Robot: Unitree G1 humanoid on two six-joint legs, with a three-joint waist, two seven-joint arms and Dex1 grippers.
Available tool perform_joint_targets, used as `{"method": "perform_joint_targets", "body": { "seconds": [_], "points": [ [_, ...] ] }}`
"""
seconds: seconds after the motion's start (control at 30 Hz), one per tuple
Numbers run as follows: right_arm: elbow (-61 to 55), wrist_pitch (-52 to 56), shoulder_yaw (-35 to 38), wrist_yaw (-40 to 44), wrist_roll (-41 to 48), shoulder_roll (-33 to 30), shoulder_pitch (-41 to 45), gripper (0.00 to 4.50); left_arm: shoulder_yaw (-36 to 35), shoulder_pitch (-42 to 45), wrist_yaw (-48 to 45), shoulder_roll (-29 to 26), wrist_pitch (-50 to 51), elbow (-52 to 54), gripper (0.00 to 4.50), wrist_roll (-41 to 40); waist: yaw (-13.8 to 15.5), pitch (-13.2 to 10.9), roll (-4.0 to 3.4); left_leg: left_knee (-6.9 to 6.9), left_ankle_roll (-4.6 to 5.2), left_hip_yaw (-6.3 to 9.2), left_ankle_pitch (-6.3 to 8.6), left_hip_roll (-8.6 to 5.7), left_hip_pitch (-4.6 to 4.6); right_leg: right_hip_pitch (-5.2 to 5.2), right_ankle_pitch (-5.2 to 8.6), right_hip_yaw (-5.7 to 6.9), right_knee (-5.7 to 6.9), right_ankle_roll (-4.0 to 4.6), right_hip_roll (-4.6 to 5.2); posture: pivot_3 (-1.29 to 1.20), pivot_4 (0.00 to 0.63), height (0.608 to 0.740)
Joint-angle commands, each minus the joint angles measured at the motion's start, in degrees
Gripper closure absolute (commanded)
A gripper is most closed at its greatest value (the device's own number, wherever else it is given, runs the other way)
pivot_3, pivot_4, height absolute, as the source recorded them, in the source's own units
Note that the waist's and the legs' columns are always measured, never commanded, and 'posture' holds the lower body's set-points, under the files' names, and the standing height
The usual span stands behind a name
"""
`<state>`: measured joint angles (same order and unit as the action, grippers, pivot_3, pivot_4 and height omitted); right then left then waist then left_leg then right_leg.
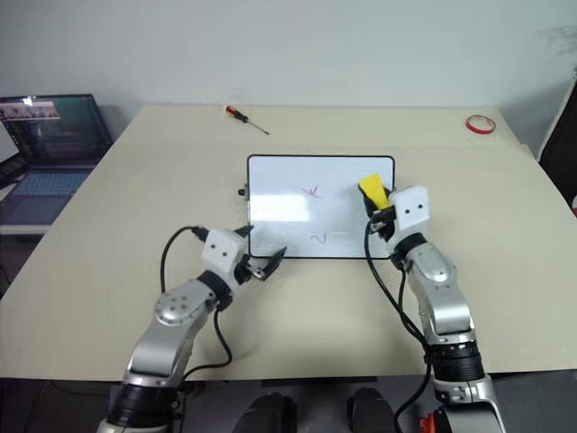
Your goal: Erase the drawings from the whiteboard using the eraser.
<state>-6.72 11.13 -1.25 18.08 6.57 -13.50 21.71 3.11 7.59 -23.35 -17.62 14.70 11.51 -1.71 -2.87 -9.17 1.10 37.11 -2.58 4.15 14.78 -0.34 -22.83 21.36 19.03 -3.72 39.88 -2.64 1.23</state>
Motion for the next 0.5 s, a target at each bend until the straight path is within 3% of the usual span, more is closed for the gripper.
{"method": "perform_joint_targets", "body": {
  "seconds": [0.03, 0.5],
  "points": [
    [-0.5, -4.2, -0.6, 1.5, -0.8, -0.5, 1.1, 3.21, 0.3, 0.2, 0.8, 0.4, -0.1, 3.9, 0.0, 0.1, 0.1, 0.0, 0.0, 0.0, 0.0, 0.0, 0.0, 0.0, 0.0, 0.0, 0.0, 0.0, 0.0, 0.0, 0.0, 0.0, 0.15, 0.74],
    [32.8, -18.2, -5.1, 5.5, -4.8, 5.2, 22.2, 3.21, -0.2, 0.9, 1.0, -0.2, 0.9, 4.6, 0.0, -0.3, -0.4, 0.0, -0.01, -0.02, 0.0, -0.08, 0.0, 0.01, 0.06, 0.0, 0.0, 0.04, 0.0, 0.01, -0.03, 0.0, 0.15, 0.74]
  ]
}}
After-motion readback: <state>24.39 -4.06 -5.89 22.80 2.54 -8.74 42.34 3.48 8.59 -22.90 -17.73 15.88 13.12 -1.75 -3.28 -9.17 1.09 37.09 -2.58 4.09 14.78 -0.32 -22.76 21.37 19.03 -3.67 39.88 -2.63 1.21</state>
